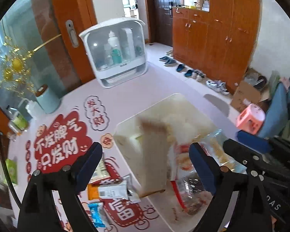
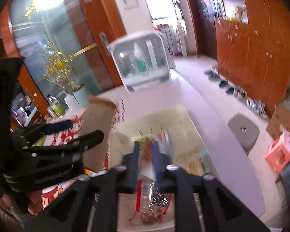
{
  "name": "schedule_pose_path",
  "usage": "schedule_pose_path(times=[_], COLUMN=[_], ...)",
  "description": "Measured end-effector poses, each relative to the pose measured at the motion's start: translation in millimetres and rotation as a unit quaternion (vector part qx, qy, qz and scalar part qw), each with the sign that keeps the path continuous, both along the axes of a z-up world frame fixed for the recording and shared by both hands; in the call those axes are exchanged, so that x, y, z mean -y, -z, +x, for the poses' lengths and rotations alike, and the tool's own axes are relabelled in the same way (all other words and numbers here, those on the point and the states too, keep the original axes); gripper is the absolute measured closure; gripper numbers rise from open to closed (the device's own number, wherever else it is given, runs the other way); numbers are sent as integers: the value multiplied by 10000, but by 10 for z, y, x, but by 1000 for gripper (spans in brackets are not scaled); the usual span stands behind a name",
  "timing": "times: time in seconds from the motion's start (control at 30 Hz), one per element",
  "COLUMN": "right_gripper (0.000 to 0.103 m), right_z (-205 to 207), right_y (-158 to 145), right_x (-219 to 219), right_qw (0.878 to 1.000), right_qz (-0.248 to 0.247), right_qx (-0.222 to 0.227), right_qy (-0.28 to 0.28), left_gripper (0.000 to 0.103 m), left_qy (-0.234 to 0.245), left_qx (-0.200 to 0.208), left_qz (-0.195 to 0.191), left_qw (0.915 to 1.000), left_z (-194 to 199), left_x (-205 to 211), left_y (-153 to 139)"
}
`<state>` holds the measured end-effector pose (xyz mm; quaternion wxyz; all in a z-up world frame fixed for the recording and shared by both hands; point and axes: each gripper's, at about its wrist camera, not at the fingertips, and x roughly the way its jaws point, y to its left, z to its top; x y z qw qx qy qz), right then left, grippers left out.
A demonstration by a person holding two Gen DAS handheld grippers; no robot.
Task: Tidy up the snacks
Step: 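Carry both items over the white bin and open both tools to release, then move both open tools back over the last snacks on the table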
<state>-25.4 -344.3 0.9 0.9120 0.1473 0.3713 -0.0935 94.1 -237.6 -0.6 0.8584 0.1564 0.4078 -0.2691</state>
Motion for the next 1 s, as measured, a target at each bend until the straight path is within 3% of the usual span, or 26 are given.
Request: schedule_pose_path(times=[0.03, 0.1, 0.47, 1.0], right_gripper=[62, 60, 60, 60], right_z=[-4, -32, -97, -370], right_y=[44, 120, 186, -107], right_x=[17, 33, 0, -433], right_qw=[10000, 9998, 9996, 9992], right_qz=[-6, -60, 58, -78], right_qx=[-55, -122, -260, -159], right_qy=[66, 123, 76, 352], left_gripper=[12, 12, 12, 12], left_qy=[27, 8, -493, -757], left_qx=[-9, -81, -376, -80], left_qz=[71, 167, 177, 242], left_qw=[10000, 9998, 9979, 9968], left_z=[-4, -11, -23, -286], left_x=[4, -17, -564, -1617], left_y=[34, 85, 189, -91])
